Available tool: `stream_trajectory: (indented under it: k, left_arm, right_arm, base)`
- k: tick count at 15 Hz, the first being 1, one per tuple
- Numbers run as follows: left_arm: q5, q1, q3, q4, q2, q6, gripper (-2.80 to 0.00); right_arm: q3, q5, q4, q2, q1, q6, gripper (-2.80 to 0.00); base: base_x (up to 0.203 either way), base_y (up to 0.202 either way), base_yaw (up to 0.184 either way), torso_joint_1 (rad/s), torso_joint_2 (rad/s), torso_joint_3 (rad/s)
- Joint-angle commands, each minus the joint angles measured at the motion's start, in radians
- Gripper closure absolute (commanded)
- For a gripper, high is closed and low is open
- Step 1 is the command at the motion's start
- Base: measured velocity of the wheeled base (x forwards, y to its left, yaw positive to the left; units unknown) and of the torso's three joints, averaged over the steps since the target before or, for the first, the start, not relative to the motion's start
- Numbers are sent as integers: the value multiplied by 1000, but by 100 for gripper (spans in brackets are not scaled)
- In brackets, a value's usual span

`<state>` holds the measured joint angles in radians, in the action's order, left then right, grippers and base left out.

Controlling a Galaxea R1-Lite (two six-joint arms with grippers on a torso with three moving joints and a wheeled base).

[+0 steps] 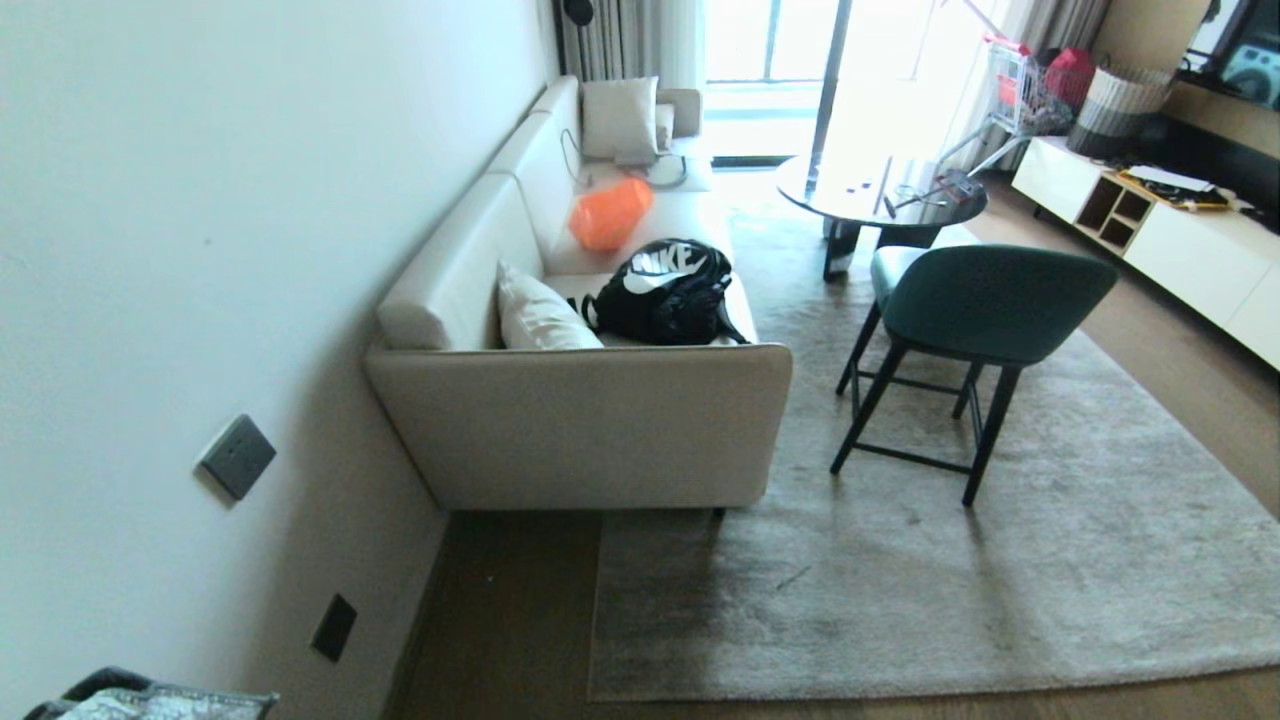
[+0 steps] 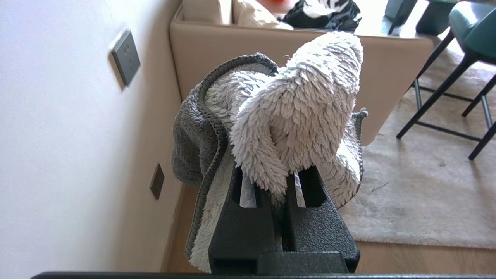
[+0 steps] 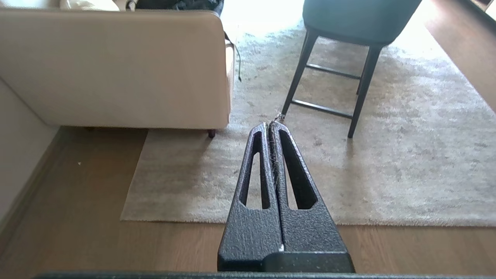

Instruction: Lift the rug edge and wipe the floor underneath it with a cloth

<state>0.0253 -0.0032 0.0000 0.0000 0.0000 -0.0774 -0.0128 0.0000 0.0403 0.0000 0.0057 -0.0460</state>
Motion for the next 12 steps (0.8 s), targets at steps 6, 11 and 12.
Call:
stream_trajectory:
  k: [6, 11, 12]
  left_arm:
    - [1, 0, 0, 0, 0, -1, 0]
    - [1, 0, 0, 0, 0, -2, 0]
    - [1, 0, 0, 0, 0, -2, 0]
  right_arm:
    - [0, 0, 0, 2, 0, -2, 0]
    - [0, 0, 0, 2, 0, 2, 0]
    - [0, -1, 0, 2, 0, 13, 0]
  base:
    - [0, 0, 0, 170, -401, -239]
    - [0, 0, 0, 141, -336, -198]
    - [0, 0, 0, 114, -300, -159]
